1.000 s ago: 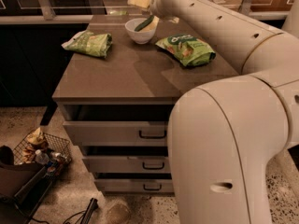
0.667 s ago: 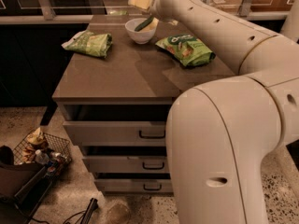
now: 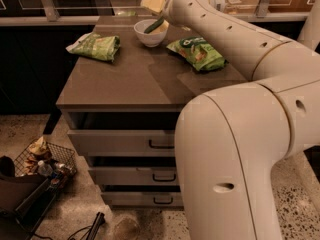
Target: Pick sponge from white bowl and place on counter
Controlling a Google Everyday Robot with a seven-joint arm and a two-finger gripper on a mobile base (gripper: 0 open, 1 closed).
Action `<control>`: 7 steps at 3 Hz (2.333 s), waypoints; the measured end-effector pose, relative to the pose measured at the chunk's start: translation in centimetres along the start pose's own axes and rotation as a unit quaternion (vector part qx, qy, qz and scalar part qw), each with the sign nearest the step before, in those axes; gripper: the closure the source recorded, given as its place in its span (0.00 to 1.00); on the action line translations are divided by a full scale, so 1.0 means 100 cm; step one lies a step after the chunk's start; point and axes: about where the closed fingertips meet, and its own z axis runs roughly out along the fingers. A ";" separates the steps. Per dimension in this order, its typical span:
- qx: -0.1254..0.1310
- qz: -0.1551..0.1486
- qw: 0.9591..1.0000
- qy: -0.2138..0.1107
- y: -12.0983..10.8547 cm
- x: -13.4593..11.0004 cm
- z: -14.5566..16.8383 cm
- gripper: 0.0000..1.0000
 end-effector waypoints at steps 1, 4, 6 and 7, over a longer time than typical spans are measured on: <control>-0.004 0.006 1.000 0.002 0.001 0.005 0.008 0.00; -0.009 0.004 1.000 0.012 0.008 0.016 0.018 0.41; -0.009 0.003 1.000 0.015 0.009 0.021 0.022 0.89; -0.009 0.003 1.000 0.016 0.009 0.022 0.023 1.00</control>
Offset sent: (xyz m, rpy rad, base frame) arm 0.0119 0.0239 -0.0153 0.0179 0.0181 0.0355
